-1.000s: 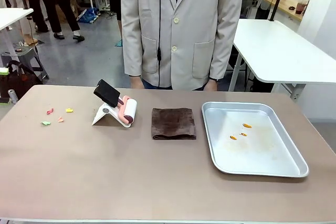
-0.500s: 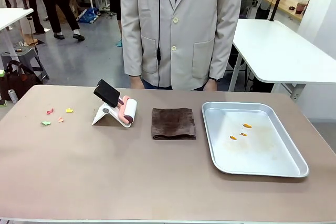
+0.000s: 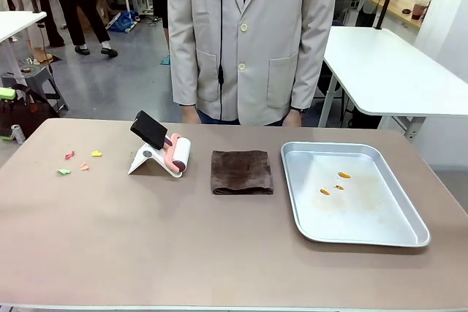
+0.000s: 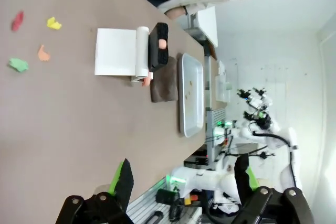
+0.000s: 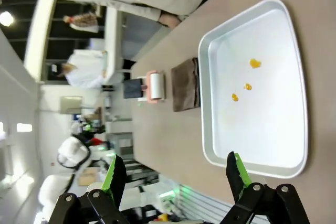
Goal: Clean the surface of the table.
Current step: Hold the Lint Roller with your left hand and the towel with your right hand.
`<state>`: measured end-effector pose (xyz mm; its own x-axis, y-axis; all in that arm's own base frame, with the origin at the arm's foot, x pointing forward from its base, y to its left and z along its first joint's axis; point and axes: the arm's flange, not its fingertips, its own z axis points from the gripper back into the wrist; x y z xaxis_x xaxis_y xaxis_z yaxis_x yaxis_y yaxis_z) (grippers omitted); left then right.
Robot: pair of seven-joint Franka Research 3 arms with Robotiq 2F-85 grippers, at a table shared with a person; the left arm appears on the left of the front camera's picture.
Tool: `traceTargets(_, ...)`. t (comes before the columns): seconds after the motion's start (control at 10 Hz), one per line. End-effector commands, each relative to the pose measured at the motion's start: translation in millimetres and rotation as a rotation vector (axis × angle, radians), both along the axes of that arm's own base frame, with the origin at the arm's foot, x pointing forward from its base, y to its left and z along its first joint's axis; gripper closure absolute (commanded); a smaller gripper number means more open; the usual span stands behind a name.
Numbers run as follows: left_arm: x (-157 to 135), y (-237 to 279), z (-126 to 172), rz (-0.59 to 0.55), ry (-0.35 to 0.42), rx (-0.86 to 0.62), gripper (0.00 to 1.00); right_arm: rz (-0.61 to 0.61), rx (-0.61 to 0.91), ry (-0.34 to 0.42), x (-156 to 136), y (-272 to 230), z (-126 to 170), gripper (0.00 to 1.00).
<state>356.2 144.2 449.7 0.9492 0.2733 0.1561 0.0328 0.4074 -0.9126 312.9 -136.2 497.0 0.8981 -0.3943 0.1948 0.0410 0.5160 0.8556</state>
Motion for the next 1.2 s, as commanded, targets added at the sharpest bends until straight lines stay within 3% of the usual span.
traceTargets(0.0, 21, 1, 24, -0.069, 0.011, 0.108, 0.00, -0.038, -0.191, 0.053, 12, 55, 23, 0.00)
traceTargets(0.3, 64, -21, 43, -0.122, 0.017, 0.192, 0.00, -0.017, -0.412, 0.073, 34, 165, 52, 0.00)
traceTargets(0.5, 90, -58, 56, -0.165, -0.006, 0.215, 0.00, 0.042, -0.562, 0.119, 53, 247, 53, 0.00)
traceTargets(0.8, 121, -104, 59, -0.219, 0.033, 0.323, 0.00, 0.136, -0.677, 0.164, 70, 335, 32, 0.00)
traceTargets(1.1, 145, -152, 50, -0.250, 0.062, 0.376, 0.00, 0.180, -0.754, 0.222, 83, 401, -13, 0.00)
